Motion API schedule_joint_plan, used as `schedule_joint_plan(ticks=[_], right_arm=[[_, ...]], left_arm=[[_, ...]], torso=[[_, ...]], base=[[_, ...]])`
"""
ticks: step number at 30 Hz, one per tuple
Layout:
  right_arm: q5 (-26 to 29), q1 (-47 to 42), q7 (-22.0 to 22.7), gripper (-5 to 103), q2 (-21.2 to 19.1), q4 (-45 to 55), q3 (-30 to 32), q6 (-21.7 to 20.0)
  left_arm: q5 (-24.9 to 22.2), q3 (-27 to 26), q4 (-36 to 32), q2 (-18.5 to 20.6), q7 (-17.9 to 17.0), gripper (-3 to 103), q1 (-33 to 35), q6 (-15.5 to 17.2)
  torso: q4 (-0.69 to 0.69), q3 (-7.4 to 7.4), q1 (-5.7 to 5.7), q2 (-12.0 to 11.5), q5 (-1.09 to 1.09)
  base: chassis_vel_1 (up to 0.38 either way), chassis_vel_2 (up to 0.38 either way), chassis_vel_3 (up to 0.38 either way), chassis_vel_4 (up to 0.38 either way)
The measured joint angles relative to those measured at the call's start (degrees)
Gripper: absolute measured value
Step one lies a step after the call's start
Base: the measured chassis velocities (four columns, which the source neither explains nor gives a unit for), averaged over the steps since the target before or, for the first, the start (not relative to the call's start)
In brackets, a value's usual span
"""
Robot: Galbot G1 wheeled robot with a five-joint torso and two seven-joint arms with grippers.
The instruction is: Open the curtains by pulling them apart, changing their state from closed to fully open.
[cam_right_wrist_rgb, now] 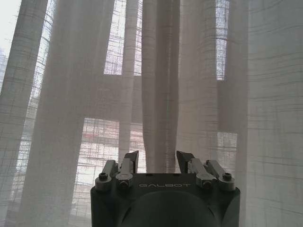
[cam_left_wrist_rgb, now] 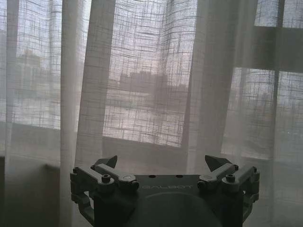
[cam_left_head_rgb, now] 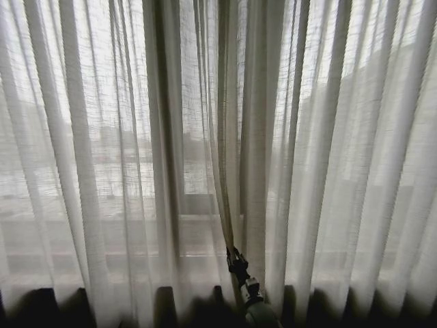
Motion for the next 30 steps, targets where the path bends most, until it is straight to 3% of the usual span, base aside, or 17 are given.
schedule_joint_plan(ticks=[2, 4, 5, 9, 13, 30], right_arm=[[-0.8, -0.1, 0.8, 58, 0.0, 0.2, 0.6, -0.1], [-0.8, -0.1, 0.9, 58, 0.0, 0.2, 0.7, -0.1], [-1.1, -0.3, 1.1, 69, 0.0, 0.5, 1.0, -0.3], [-1.7, -1.0, 1.4, 80, 0.0, 0.9, 1.2, -0.7], [-2.2, -1.2, 2.2, 99, 0.0, 0.9, 1.6, -0.8], [-5.1, 9.9, 7.5, 100, 0.0, -12.9, 3.3, 0.2]], left_arm=[[0.0, 0.0, 0.0, -0.3, 0.1, 100, 0.3, -0.3], [0.0, 0.0, 0.0, -0.3, 0.1, 100, 0.4, -0.3], [0.0, -0.1, 0.0, -0.4, 0.2, 100, 0.7, -0.5], [-0.1, -0.2, 0.0, -0.6, 0.2, 100, 1.0, -0.9], [-0.1, -0.3, 0.0, -0.7, 0.2, 100, 1.4, -1.2], [-1.0, -1.2, -0.4, -0.5, 0.3, 100, 2.3, -1.6]], torso=[[0.00, 0.00, 0.00, 0.0, 0.00], [0.00, 0.00, 0.01, 0.0, 0.00], [0.00, 0.00, 0.00, 0.0, 0.00], [0.00, 0.00, 0.00, 0.0, 0.00], [0.00, 0.00, 0.00, 0.0, 0.00], [0.00, 0.01, 0.01, 0.0, 0.00]], base=[[0.000, 0.000, 0.000, 0.000], [0.000, 0.000, 0.000, 0.000], [0.000, 0.000, 0.000, 0.000], [0.000, 0.000, 0.000, 0.000], [0.000, 0.000, 0.000, 0.000], [0.000, 0.000, 0.000, 0.000]])
